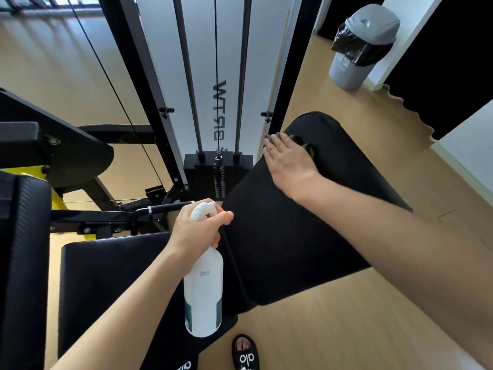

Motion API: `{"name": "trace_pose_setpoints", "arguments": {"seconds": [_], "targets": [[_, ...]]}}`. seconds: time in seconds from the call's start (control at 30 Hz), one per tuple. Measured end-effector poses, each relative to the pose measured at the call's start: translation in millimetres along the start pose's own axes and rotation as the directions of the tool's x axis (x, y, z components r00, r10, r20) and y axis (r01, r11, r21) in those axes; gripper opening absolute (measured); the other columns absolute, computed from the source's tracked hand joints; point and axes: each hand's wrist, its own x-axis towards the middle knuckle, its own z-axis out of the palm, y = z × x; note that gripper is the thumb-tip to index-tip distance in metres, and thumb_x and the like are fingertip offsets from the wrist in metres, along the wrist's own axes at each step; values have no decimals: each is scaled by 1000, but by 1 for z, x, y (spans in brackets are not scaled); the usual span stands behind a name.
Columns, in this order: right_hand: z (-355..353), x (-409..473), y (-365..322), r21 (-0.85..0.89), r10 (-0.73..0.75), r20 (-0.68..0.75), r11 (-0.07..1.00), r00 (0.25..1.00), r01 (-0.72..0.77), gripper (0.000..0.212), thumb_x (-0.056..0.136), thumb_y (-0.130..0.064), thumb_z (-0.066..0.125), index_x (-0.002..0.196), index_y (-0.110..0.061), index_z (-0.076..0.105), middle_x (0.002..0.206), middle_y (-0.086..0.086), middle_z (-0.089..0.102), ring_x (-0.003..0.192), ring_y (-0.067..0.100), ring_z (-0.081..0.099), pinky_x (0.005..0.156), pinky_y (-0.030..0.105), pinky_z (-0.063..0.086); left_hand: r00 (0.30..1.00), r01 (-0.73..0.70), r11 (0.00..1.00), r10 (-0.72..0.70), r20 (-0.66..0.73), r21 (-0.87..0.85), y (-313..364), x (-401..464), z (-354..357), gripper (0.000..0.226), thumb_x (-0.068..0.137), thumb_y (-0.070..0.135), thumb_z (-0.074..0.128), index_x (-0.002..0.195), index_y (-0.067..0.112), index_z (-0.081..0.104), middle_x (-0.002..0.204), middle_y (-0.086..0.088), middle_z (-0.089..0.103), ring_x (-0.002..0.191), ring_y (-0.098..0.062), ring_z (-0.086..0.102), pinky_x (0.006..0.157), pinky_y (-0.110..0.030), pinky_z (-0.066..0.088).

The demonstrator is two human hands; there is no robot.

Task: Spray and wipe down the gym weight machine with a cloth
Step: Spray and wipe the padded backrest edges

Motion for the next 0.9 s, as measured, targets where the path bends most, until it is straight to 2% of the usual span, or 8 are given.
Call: {"name": "trace_pose_setpoints", "arguments": {"seconds": [0.1,0.23,0.3,0.43,0.6,0.73,0.8,0.9], "targets": [[16,-14,-44,46,10,-41,999,999,-8,59,104,-21,15,156,4,5,165,19,0,153,35,0,124,47,1,1000,-7,999,6,9,37,-2,1,3,24,92,12,76,81,-5,62,53,-5,51,38,-12,48,48,-27,47],[48,-64,-108,75,-174,-33,982,984,176,66,104,-31,25,155,5,4,165,21,0,153,37,-2,123,50,-2,998,-16,998,13,57,58,1,-3,14,22,93,14,76,83,-2,66,50,-3,52,38,-9,48,46,-22,46],[60,-94,-134,54,-260,-9,964,965,261,66,105,-32,22,155,5,2,165,22,-3,153,36,-4,123,49,-3,996,-27,998,22,84,56,5,-7,21,21,93,13,77,79,1,67,51,-2,54,37,-8,49,43,-19,44],[62,-130,-129,51,-316,-48,947,948,318,60,106,-26,14,155,4,-1,165,21,-6,153,35,-5,123,49,-4,992,-38,996,28,123,85,11,-17,35,21,92,14,78,81,-2,68,46,3,53,38,-9,50,43,-19,43],[53,-166,-61,104,-117,-201,985,973,140,56,102,-13,8,155,5,4,165,21,-1,153,35,-1,121,47,-7,986,-56,993,38,160,105,18,-34,49,22,92,15,77,79,2,66,45,3,50,38,-10,48,47,-22,44],[49,-203,-8,139,140,-311,985,940,-100,64,96,-5,-7,156,2,13,164,20,11,153,34,10,125,47,3,979,-78,990,54,199,115,20,-46,61,23,93,17,76,85,-2,65,44,6,49,40,-9,48,53,-25,48],[48,-217,-9,195,237,-298,963,925,-184,60,97,-1,-6,156,1,7,165,20,6,153,34,4,125,47,5,975,-88,990,64,212,110,18,-52,62,24,93,17,75,85,-3,65,44,5,50,40,-10,48,60,-29,51],[54,-217,-39,256,377,-284,916,881,-309,56,101,-5,-3,156,3,5,164,22,4,153,36,2,124,47,4,967,-73,991,44,251,111,11,-54,59,24,92,18,75,84,-2,63,47,-2,50,41,-13,46,57,-29,47]]}}
